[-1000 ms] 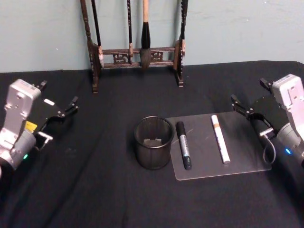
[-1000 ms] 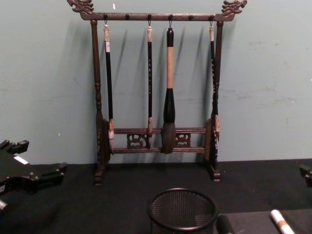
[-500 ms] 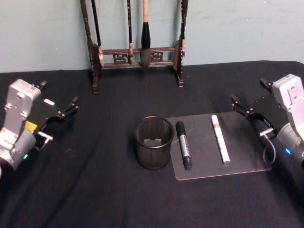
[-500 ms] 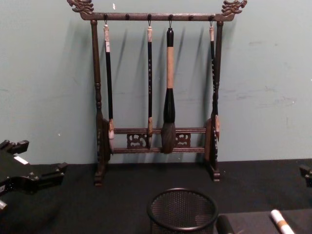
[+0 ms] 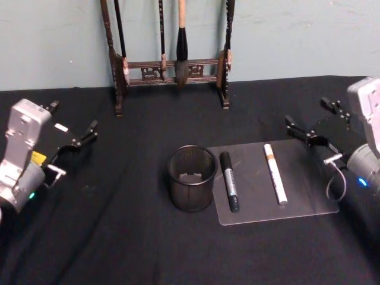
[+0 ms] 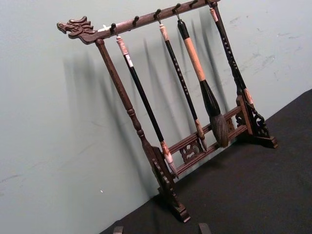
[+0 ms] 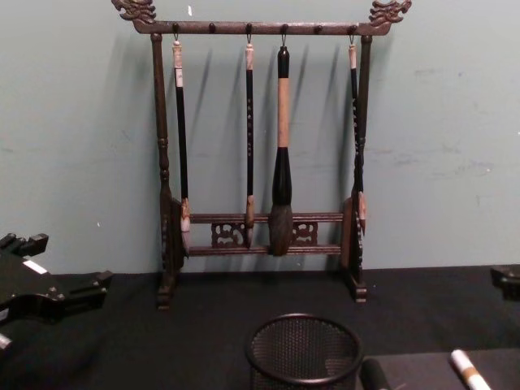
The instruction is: Pick up the water-based marker from the table and place it into the pen holder.
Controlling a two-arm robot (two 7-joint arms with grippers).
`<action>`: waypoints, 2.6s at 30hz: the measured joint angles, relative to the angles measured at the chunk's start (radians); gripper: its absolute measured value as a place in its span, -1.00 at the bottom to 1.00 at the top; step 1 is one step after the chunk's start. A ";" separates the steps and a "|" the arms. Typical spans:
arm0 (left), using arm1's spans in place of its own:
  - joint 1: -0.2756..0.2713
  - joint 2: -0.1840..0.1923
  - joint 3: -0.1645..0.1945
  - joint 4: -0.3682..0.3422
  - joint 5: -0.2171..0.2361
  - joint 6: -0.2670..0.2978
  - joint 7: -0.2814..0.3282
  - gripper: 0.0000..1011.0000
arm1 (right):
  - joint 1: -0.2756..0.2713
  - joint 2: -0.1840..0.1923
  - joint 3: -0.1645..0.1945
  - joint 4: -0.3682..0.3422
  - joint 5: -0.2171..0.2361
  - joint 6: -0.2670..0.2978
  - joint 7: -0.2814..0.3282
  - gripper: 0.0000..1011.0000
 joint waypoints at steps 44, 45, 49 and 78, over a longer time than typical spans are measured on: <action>0.000 0.000 0.000 0.000 0.000 0.000 0.000 0.98 | 0.049 -0.166 0.013 -0.031 0.048 0.585 0.008 0.98; 0.000 0.000 0.000 0.000 0.000 0.000 0.000 0.98 | 0.048 -0.167 0.015 -0.030 0.047 0.586 0.009 0.98; 0.000 0.000 0.000 0.000 0.000 0.000 0.000 0.98 | 0.042 -0.174 0.024 -0.029 0.044 0.593 0.010 0.98; 0.000 0.000 0.000 0.000 0.000 0.000 0.000 0.98 | 0.019 -0.203 0.056 -0.026 -0.013 0.606 0.048 0.98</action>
